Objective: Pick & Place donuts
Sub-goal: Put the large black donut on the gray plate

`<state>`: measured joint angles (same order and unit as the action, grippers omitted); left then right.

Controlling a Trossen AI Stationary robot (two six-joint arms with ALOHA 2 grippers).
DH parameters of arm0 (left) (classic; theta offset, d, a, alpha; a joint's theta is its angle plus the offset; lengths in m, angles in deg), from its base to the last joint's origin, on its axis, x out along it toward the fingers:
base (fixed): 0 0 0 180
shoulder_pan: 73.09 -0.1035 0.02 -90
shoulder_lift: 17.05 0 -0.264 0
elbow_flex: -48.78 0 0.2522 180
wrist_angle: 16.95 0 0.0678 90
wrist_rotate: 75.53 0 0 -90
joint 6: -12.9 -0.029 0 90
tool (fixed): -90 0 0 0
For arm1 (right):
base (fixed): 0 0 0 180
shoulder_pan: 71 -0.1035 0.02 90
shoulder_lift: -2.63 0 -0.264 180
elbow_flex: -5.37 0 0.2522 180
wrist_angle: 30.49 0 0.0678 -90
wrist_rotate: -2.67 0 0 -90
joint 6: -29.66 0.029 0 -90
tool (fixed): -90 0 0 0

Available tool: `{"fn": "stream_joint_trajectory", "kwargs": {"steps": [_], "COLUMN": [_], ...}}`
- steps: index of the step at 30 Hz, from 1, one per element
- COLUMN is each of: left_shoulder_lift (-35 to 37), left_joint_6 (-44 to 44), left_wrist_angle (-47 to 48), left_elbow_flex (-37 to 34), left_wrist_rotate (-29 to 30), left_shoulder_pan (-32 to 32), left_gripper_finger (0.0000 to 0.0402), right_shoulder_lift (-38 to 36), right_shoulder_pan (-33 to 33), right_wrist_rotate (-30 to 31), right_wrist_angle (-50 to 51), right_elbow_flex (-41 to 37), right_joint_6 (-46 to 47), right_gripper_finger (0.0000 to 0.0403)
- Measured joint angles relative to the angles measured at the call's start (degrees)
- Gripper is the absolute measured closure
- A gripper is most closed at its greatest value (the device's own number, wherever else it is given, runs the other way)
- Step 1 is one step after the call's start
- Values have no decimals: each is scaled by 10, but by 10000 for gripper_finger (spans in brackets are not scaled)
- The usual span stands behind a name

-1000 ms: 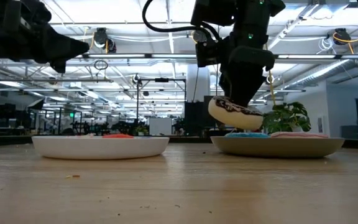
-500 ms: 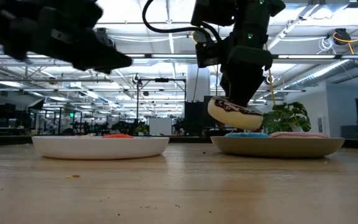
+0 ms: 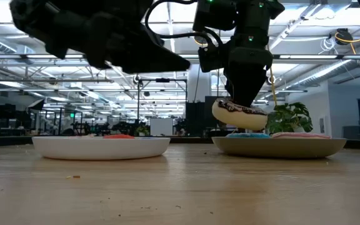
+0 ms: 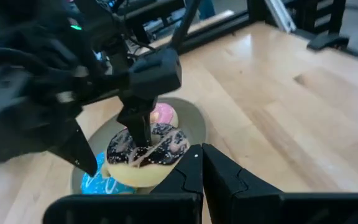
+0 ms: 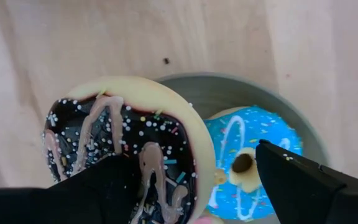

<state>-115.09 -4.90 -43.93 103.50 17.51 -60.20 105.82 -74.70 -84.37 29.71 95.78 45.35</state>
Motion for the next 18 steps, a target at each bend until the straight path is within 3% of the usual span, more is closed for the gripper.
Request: {"fn": "stream_joint_trajectory", "kwargs": {"steps": [6,10,18], "left_shoulder_lift": [-70,-105,-116], "left_joint_6": [-20,-35,-17], "left_wrist_angle": [-14,-11,6], "left_elbow_flex": [62,95,118], "left_wrist_rotate": [5,54,74], "left_shoulder_pan": [0,0,-20], "left_gripper_finger": [394,394,394], "right_shoulder_lift": [0,0,0], "right_shoulder_pan": [3,3,3], "right_wrist_rotate": [-16,-16,-16], "right_wrist_angle": [-8,-9,-17], "right_elbow_flex": [0,0,0], "right_joint_6": [3,2,3], "right_gripper_finger": [112,112,112]}}
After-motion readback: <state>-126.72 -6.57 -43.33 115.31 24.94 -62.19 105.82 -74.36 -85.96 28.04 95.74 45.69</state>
